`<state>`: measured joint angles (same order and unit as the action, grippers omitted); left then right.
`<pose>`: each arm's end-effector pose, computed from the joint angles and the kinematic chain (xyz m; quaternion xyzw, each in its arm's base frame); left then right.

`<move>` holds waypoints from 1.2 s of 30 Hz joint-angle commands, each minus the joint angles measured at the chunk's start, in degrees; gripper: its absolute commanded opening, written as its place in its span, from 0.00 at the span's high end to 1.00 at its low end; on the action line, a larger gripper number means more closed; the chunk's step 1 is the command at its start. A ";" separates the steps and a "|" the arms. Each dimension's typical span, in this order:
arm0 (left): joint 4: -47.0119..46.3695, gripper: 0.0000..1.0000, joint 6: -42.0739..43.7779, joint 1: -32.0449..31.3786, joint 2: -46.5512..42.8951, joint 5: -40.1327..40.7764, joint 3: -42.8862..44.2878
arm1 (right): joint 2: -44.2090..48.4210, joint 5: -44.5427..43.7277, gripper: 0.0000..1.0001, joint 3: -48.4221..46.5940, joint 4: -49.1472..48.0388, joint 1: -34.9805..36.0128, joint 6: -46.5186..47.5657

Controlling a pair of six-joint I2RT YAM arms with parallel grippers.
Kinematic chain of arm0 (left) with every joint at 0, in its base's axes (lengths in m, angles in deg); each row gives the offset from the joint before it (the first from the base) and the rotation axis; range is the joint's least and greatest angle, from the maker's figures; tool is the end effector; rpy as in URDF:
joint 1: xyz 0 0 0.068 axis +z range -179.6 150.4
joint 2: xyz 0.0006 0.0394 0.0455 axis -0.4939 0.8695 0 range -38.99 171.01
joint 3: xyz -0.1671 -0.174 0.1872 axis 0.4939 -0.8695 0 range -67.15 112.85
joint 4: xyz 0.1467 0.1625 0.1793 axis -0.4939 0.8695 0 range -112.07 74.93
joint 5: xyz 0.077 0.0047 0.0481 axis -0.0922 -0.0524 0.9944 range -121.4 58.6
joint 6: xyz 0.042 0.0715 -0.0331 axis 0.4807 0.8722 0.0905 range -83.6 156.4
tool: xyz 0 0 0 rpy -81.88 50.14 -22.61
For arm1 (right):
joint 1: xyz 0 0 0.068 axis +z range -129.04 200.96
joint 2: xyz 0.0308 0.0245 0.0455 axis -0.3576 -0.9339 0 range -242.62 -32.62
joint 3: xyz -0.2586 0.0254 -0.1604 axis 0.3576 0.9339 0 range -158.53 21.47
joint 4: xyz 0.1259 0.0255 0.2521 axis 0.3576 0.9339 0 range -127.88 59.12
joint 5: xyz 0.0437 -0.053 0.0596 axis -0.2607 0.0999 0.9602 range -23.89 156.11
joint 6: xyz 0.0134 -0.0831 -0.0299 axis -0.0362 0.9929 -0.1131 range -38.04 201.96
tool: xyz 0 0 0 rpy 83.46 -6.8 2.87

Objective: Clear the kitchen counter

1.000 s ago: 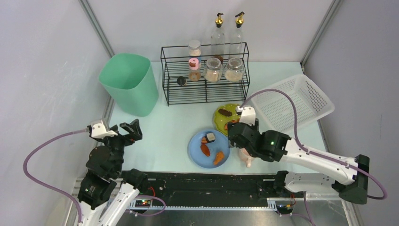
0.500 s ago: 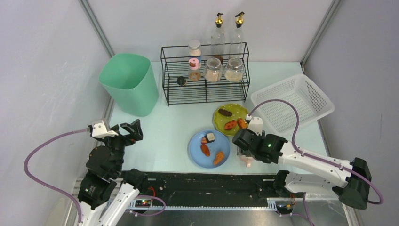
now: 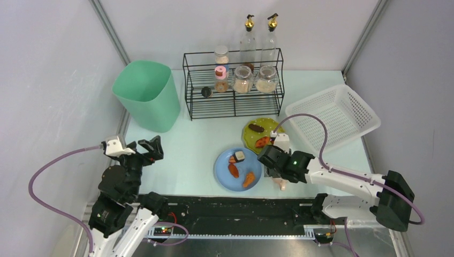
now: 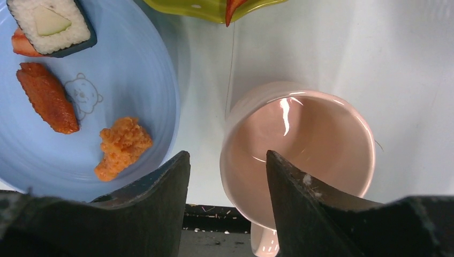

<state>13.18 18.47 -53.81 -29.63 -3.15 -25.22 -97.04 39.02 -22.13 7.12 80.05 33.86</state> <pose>0.0736 0.0083 0.3499 -0.1297 0.7098 -0.0759 0.6882 0.1454 0.1724 0.2106 -0.0423 0.9510 0.0280 0.3051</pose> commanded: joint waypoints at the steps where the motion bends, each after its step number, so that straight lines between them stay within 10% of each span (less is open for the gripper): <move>1: -1.41 0.02 0.71 0.47 1.48 -0.39 0.06 | -2.19 -0.99 0.43 0.07 -2.78 -0.35 1.41; 10: -1.45 0.02 0.84 0.45 1.85 -0.75 0.05 | -6.96 0.75 0.70 0.08 -5.91 -4.10 6.02; 14: -1.48 0.02 0.88 0.73 1.97 -1.57 0.31 | -6.41 1.09 1.00 0.06 -6.12 -5.30 7.79; 26: -1.50 0.02 0.71 0.86 2.55 -3.13 0.48 | 2.41 -9.34 1.00 -15.19 5.46 -6.07 15.23; 36: -1.52 0.02 0.65 0.99 1.26 -2.79 0.35 | 4.51 -10.73 1.00 -23.12 -7.29 -17.21 29.94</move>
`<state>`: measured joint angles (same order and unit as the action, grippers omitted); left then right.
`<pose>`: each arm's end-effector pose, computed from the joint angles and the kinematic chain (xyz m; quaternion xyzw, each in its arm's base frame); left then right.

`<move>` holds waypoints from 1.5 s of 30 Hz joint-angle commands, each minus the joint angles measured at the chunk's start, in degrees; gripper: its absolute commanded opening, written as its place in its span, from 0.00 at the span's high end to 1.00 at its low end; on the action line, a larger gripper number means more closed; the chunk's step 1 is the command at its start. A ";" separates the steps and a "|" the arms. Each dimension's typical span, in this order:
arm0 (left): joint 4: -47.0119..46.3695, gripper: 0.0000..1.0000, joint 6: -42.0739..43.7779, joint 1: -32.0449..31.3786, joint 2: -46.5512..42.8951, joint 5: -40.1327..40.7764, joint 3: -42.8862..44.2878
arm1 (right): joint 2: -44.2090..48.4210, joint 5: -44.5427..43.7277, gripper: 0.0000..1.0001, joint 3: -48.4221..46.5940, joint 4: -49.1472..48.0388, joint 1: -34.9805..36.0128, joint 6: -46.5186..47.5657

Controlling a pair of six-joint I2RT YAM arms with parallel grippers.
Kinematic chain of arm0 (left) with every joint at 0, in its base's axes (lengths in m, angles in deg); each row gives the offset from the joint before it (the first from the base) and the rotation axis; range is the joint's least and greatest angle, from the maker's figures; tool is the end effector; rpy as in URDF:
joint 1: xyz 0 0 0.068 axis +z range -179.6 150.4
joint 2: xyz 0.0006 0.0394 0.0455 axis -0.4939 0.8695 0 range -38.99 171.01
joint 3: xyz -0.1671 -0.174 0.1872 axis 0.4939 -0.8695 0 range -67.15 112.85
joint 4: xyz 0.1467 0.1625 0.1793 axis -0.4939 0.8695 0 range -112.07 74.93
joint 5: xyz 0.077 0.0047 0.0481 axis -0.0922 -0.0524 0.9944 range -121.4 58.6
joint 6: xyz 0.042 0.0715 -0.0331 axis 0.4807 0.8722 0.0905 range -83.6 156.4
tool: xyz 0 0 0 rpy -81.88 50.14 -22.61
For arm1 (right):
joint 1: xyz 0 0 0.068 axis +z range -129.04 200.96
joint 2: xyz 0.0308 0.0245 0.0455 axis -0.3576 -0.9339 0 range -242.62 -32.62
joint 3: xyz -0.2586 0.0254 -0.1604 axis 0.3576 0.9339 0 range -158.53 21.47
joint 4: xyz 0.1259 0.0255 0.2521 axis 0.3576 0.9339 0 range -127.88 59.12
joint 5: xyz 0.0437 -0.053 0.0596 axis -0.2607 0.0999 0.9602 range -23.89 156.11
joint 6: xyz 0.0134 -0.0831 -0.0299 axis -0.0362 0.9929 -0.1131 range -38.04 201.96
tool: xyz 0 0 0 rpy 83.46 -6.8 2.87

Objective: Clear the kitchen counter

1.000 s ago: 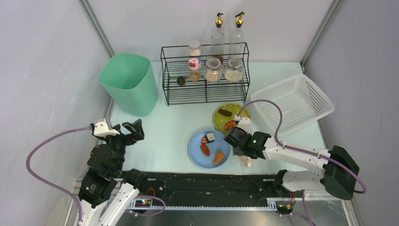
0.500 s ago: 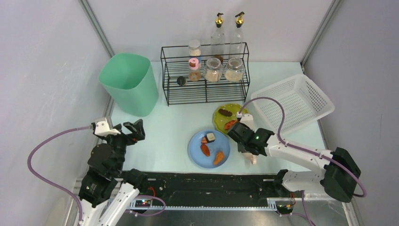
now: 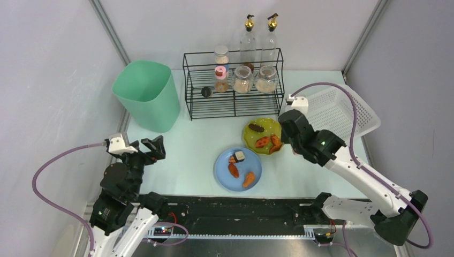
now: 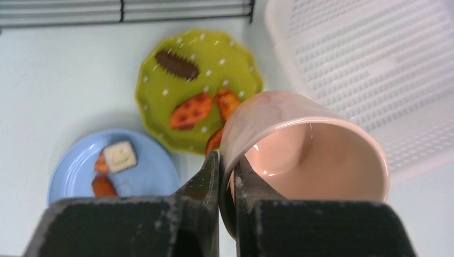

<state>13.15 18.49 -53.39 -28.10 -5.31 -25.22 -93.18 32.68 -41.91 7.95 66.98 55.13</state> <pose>0.0795 0.0033 0.3486 -0.1168 0.7205 -0.0816 0.6787 0.1988 0.1430 0.3499 -0.0334 0.8852 0.0145 0.4638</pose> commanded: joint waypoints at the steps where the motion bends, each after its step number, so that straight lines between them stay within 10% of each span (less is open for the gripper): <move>1: -1.53 0.02 0.61 0.58 -0.31 -0.57 0.26 | 0.73 -4.63 1.00 -3.43 -9.17 -4.91 9.40; 25: -1.51 0.02 0.36 0.58 -0.27 -2.36 0.36 | -26.35 14.55 1.00 -13.45 -31.56 -49.46 14.10; 34: -1.52 0.02 0.07 0.47 -1.77 -3.62 0.45 | -33.17 25.60 1.00 -15.15 -38.16 -54.57 33.39; 45: -1.48 0.02 -0.15 0.20 -2.05 -4.54 0.43 | -45.36 43.02 1.00 -28.42 -22.90 -60.50 41.95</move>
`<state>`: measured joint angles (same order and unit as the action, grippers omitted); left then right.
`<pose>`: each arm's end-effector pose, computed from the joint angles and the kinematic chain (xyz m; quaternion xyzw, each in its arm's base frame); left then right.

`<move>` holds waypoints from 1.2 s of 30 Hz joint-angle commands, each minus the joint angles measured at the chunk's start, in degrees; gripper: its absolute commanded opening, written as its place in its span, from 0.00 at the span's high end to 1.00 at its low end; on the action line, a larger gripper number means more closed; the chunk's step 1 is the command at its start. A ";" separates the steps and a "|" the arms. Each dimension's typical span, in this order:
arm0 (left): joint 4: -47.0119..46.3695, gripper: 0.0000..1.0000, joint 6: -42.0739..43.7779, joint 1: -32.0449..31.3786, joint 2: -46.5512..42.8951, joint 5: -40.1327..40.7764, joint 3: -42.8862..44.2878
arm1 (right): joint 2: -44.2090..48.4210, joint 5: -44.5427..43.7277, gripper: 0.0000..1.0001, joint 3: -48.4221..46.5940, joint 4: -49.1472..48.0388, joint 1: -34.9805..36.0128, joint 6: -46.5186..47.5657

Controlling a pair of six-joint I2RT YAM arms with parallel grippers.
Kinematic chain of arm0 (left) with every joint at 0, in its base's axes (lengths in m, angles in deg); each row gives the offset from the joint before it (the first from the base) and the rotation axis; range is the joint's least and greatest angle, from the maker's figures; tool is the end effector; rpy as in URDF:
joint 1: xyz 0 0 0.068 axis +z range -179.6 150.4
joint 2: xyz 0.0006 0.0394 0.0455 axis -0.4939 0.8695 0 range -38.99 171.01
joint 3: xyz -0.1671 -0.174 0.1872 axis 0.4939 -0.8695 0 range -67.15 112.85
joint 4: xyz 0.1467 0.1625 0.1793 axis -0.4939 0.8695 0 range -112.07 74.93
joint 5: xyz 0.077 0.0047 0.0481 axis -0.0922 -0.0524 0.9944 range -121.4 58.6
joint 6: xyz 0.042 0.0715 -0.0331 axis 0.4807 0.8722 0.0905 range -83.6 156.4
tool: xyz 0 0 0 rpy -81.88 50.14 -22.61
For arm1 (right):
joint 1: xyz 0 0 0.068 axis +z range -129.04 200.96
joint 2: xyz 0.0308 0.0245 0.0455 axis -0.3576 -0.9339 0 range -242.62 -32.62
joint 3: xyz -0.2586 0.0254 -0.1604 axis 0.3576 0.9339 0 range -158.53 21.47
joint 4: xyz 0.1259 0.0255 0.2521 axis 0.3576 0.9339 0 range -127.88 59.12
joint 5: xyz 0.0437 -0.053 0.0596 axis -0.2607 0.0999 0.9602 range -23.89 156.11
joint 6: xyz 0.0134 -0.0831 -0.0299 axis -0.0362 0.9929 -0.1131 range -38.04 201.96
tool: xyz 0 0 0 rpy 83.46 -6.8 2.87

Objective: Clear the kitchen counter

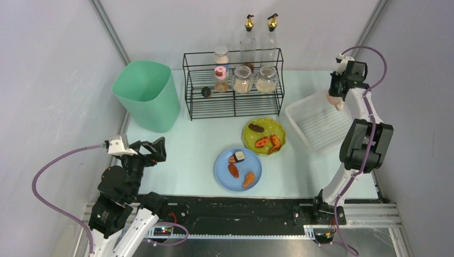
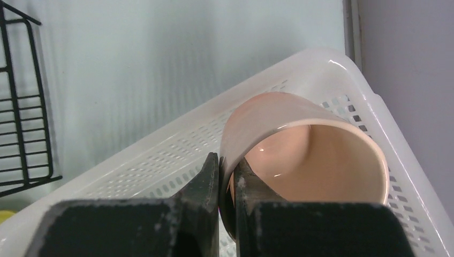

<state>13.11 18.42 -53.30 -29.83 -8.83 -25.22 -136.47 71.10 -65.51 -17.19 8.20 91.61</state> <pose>0.0730 0.0014 0.3500 -0.0999 0.7138 -0.1094 0.6845 0.4760 -0.1006 0.2887 0.0050 0.8965 -0.0475 0.4405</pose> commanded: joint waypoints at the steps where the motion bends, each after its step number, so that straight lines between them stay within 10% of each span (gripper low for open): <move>1: -1.39 0.02 -0.06 0.01 -0.34 -1.03 0.48 | -2.54 4.72 1.00 -4.74 2.07 -2.34 5.51; 36: -1.45 0.02 0.05 -0.40 0.04 -0.96 0.51 | -13.46 -2.06 0.99 -5.96 0.80 -3.86 6.58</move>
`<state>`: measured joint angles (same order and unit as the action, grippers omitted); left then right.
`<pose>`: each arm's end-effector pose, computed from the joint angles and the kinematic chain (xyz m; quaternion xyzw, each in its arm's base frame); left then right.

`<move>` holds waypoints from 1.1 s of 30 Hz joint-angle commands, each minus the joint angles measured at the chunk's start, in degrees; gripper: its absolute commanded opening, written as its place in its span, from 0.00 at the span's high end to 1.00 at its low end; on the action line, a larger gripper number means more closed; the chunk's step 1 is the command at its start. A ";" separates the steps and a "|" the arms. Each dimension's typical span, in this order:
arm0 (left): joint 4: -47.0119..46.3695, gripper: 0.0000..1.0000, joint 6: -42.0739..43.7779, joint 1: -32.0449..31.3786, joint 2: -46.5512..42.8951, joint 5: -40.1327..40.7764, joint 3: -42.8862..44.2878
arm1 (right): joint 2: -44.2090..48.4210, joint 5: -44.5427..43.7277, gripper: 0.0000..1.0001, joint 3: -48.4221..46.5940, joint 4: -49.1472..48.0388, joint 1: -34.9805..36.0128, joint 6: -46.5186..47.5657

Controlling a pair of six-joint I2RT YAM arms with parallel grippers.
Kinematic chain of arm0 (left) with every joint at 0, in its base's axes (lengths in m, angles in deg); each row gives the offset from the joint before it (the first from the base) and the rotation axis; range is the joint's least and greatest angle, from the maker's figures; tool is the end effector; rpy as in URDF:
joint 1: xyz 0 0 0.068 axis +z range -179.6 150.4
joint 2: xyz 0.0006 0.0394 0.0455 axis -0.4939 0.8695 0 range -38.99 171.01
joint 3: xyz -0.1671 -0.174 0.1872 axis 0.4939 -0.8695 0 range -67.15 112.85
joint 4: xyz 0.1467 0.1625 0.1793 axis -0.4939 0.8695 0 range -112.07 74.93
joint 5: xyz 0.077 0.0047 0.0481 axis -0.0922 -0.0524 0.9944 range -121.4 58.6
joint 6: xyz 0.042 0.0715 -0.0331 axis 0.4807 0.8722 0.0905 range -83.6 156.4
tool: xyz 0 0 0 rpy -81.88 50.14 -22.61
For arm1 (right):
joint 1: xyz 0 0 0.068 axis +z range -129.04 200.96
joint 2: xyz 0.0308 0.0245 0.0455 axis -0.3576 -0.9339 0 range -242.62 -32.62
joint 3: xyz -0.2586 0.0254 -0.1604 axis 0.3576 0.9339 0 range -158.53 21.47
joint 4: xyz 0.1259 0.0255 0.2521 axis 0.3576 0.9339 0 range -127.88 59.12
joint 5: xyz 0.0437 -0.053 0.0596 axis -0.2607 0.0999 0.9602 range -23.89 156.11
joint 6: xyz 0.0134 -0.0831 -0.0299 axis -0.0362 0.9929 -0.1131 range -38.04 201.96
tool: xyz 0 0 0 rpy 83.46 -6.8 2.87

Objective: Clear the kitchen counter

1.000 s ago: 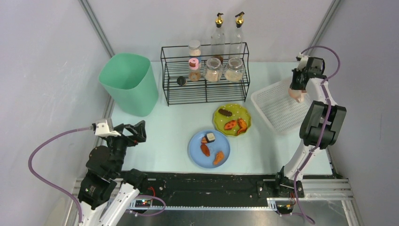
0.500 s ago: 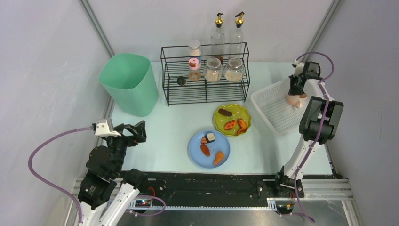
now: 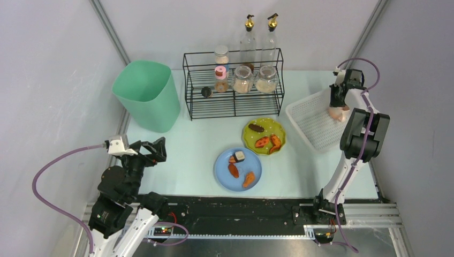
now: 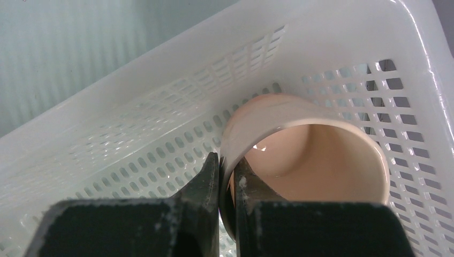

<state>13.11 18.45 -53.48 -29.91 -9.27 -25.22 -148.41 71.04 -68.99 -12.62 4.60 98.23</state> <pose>0.0727 0.0007 0.3501 -0.0961 0.7139 -0.1133 0.6843 0.4957 -0.1382 0.2026 -0.0139 0.9406 -0.0558 0.3346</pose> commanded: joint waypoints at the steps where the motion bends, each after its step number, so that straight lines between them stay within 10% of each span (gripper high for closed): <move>1: -1.44 0.02 0.07 -0.21 0.14 -0.56 0.45 | -1.76 -2.15 0.98 -2.60 -3.82 -0.25 -0.09; 8: -1.46 0.02 0.03 -0.21 0.56 -0.71 0.50 | -2.48 -2.52 0.95 -3.91 -4.32 -0.09 -0.40; 25: -1.44 0.02 0.03 -0.20 -0.09 -0.91 0.39 | 0.42 -4.34 0.54 -3.34 -4.39 0.32 -1.77; 29: -1.43 0.02 0.03 -0.25 -0.45 -0.93 0.35 | 2.56 -4.46 0.08 -3.32 -4.42 0.53 -2.66; 33: -1.46 0.02 -0.02 -0.29 -0.57 -1.18 0.43 | 5.26 -4.41 0.01 -4.09 -3.80 0.87 -5.24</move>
<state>13.11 18.42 -53.48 -29.91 -9.37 -25.22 -149.41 67.15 -70.84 -15.44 4.92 95.59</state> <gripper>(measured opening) 0.984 0.986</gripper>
